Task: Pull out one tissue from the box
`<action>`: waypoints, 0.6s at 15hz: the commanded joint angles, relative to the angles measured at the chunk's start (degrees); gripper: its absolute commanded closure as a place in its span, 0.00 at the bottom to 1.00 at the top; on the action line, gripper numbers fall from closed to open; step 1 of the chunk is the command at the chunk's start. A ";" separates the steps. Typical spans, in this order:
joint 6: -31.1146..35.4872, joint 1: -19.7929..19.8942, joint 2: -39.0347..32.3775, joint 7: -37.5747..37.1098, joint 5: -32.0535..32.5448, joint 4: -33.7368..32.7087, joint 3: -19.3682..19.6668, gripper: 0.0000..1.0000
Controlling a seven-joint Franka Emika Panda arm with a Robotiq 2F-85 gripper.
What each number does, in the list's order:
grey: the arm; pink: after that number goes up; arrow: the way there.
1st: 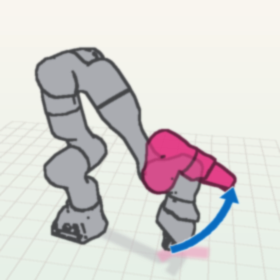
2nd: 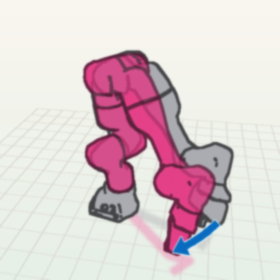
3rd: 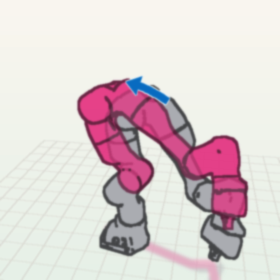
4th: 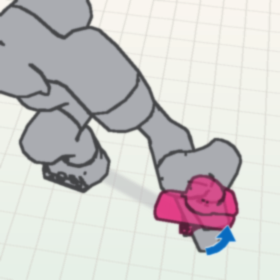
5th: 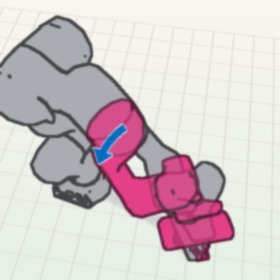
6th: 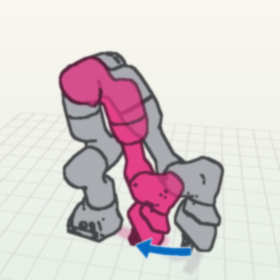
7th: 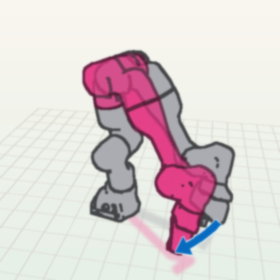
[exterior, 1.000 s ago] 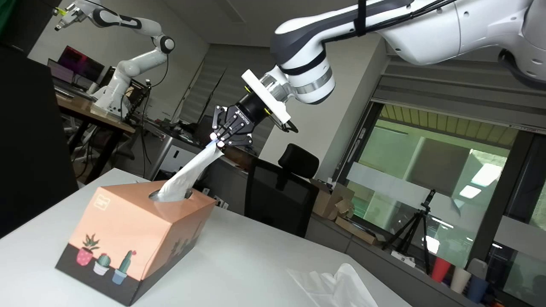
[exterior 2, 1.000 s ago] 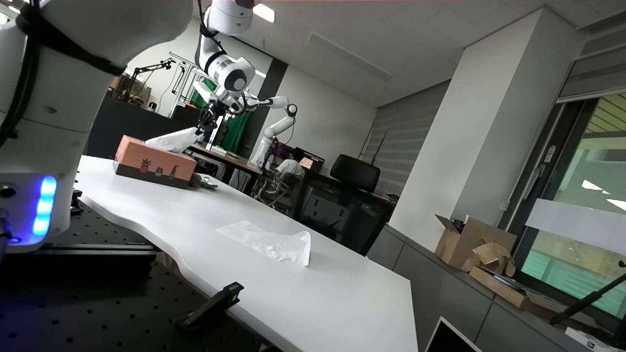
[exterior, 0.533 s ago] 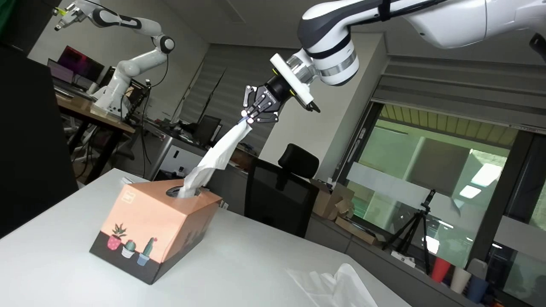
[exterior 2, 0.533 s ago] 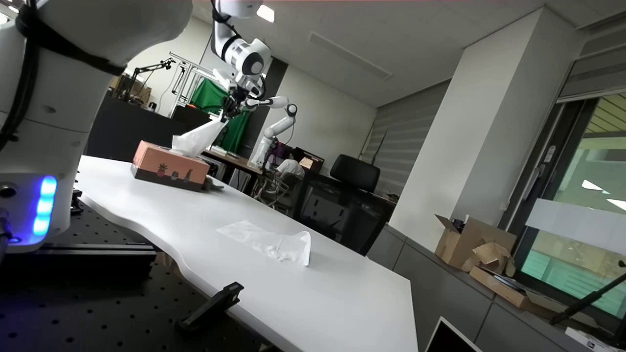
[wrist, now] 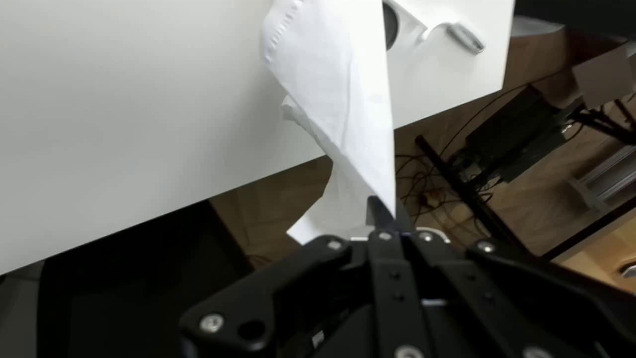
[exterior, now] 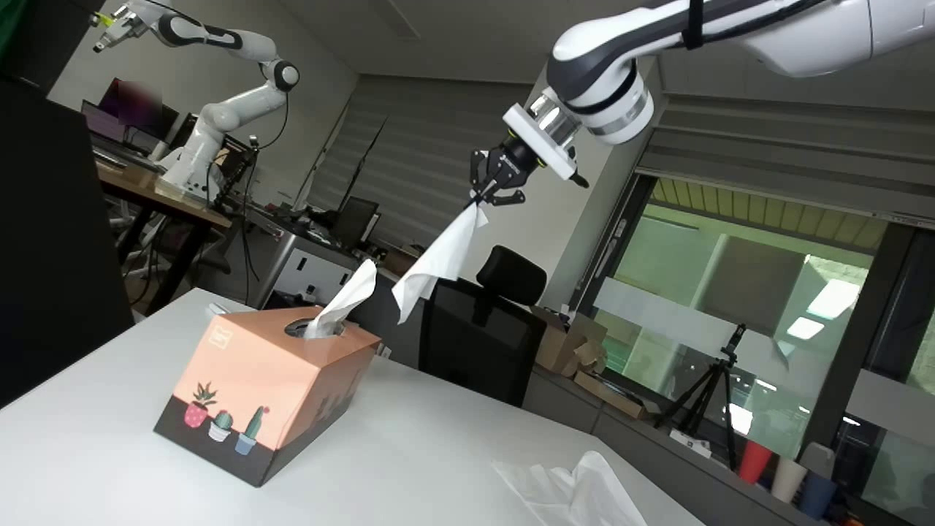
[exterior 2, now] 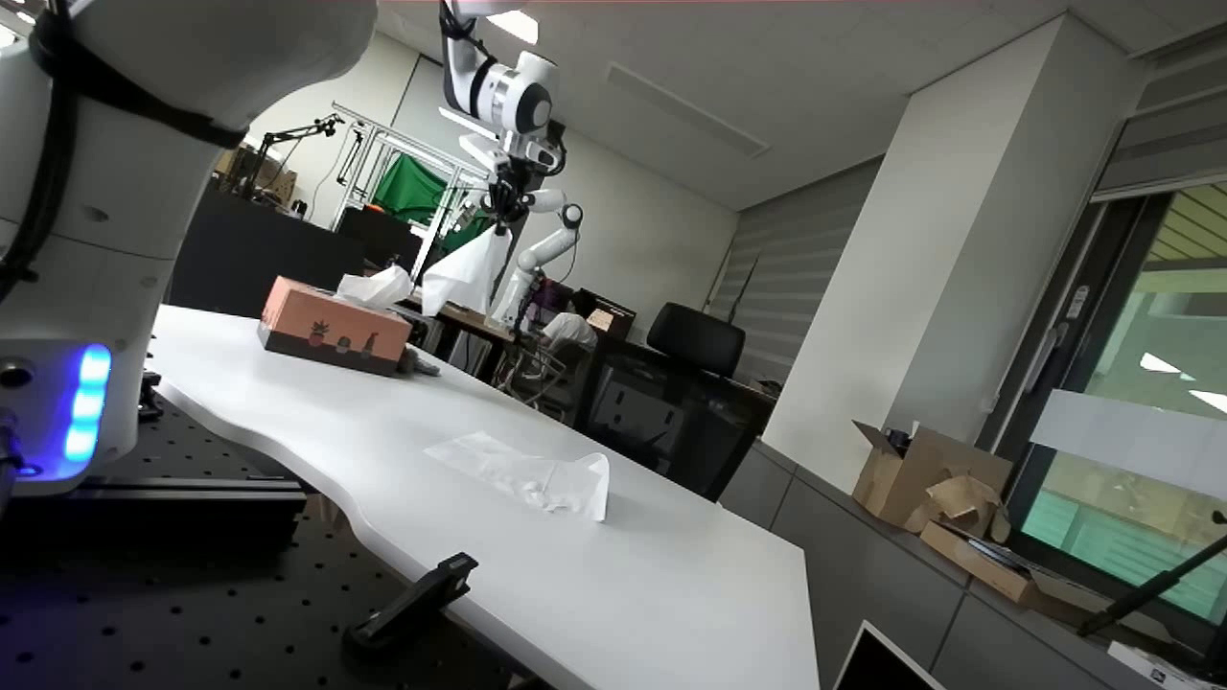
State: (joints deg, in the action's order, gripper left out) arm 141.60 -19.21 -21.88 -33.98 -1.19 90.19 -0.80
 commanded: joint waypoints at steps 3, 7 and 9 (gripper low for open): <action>5.89 0.75 2.36 -12.85 12.68 7.52 8.54 1.00; 6.92 1.85 2.68 -22.51 22.68 12.14 15.31 1.00; 6.60 2.96 2.92 -25.62 26.83 14.96 17.29 1.00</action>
State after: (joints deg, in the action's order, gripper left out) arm 147.83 -16.90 -21.74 -53.12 19.85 99.43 13.94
